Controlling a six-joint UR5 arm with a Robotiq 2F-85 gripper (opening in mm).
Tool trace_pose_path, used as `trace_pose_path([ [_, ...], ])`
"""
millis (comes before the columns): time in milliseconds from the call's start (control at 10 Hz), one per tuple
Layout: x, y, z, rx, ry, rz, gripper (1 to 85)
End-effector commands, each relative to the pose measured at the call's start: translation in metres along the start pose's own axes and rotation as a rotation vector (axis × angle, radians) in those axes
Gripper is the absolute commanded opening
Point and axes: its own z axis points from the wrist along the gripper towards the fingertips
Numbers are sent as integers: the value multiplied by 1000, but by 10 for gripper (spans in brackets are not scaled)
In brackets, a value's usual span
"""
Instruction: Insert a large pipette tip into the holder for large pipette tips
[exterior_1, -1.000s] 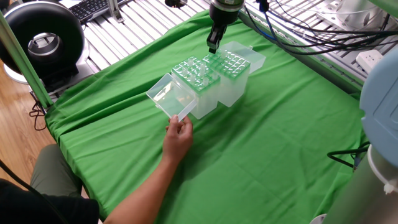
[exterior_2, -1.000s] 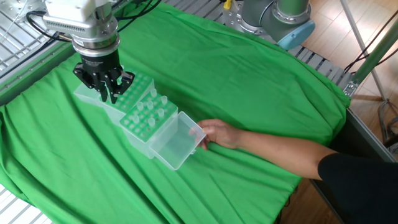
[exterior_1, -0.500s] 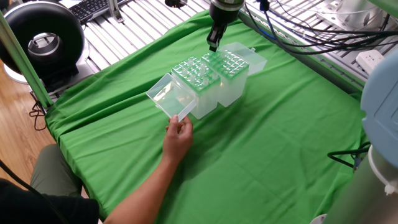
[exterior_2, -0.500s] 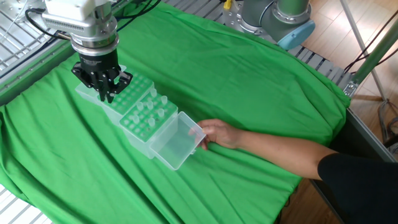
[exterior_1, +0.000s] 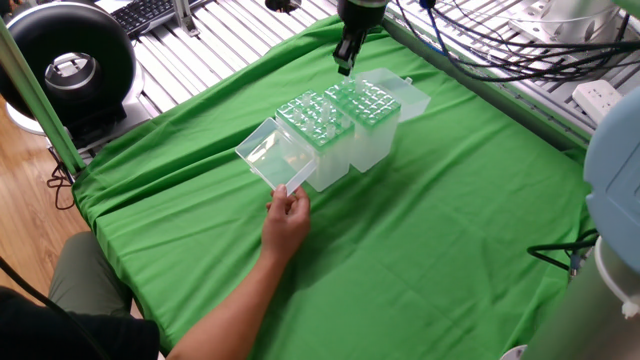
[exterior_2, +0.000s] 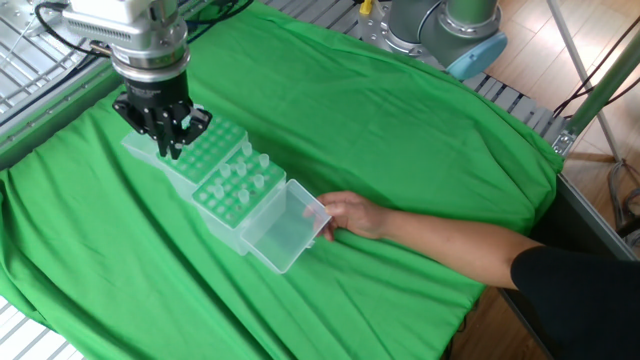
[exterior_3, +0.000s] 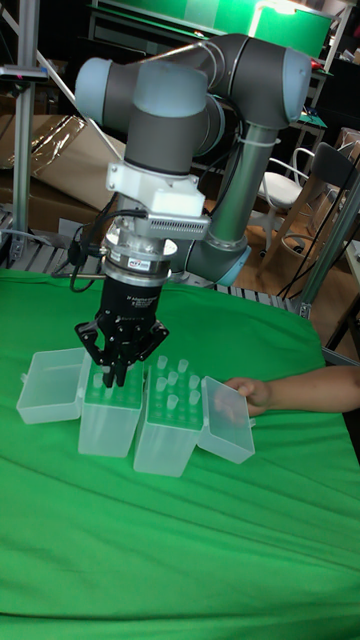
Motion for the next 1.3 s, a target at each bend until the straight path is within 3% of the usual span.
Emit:
trace_pose_path([
  [0,-1,4,-24,-1,16,15,133],
  [600,-4,9,-73,17,77,6,120],
  [1000,-22,13,-100,-21,66,3,120],
  [1200,-32,16,-112,-18,68,4,120],
])
